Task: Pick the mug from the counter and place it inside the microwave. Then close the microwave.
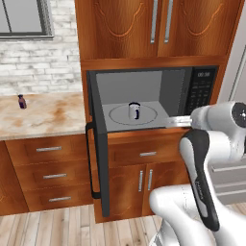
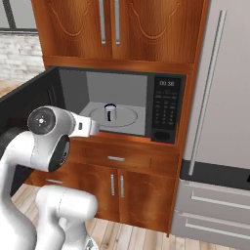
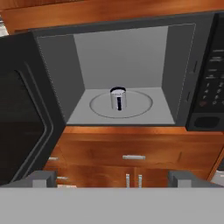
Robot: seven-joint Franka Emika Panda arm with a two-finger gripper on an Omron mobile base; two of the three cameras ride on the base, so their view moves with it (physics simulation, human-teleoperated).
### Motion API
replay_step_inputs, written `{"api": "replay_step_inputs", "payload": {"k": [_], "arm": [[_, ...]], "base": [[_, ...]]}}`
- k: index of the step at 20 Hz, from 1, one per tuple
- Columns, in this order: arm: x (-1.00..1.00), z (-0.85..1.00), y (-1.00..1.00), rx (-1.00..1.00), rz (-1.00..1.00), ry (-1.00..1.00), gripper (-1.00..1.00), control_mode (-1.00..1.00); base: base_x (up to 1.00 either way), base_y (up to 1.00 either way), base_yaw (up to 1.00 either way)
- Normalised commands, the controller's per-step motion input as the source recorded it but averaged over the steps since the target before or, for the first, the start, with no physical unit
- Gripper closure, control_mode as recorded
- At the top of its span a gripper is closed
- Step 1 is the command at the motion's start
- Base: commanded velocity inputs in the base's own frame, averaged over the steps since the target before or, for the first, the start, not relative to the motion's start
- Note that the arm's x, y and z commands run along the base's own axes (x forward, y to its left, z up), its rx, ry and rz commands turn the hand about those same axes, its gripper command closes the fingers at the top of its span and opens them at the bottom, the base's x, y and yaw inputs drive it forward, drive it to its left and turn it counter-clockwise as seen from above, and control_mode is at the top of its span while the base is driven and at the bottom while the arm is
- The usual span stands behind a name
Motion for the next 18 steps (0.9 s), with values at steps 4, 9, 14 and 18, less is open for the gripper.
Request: {"api": "replay_step_inputs", "payload": {"k": [4,9,14,18], "arm": [[-0.49,0.09,-0.02,0.06,0.0,-0.19,-1.0,-1.0],[-0.48,0.04,0.0,0.01,0.0,-0.26,-1.0,-1.0],[-0.66,0.03,0.0,0.0,-0.04,-0.21,-1.0,-1.0],[-0.76,0.0,0.0,0.0,-0.13,-0.14,-1.0,-1.0]], "base": [[0.0,0.0,0.0],[0.0,0.0,0.0],[0.0,0.0,0.0],[0.0,0.0,0.0]]}}
